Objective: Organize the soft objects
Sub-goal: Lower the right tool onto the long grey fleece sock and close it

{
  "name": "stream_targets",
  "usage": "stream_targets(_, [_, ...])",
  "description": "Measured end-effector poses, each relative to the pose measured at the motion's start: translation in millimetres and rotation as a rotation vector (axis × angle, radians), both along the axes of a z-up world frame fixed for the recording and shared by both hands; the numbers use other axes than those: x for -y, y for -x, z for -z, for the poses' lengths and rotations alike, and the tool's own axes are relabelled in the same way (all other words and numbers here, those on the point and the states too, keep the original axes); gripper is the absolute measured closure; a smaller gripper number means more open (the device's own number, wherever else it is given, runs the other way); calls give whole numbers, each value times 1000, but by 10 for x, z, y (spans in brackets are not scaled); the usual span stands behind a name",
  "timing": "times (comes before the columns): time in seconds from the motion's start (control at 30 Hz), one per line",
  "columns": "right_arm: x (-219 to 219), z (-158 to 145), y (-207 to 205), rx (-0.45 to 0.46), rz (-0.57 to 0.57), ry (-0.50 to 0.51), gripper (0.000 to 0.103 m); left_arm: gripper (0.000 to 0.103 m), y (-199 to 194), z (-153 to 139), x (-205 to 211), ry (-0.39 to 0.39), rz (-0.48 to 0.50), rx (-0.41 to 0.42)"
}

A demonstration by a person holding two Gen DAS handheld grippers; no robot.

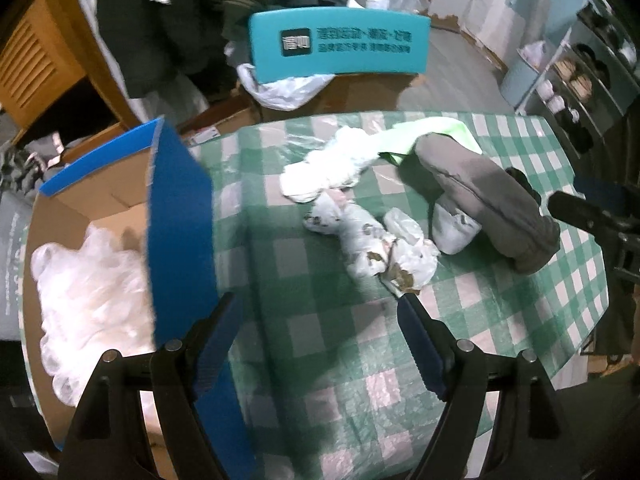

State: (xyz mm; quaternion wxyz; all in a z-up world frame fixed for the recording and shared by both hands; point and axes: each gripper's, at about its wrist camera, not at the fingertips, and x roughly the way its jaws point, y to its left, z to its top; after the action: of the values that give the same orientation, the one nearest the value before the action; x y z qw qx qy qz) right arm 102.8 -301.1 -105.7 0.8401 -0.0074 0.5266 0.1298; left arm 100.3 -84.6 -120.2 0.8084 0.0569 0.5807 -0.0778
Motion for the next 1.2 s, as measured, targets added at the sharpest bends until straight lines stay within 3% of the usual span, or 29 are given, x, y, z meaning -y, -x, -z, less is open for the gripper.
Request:
stream_targets(0.37, [-49,430,-218,-51,-72,49,28,22,-191,266,259,34,19,-41])
stream_targets(0.77, [-76,729,-233,-64,-119,124,28,17,-364,549,314,118,-27,-113])
stream_targets(1.2, [-105,893,-277,-66,-148,154,28,17,-515,820,503,87,-20,-154])
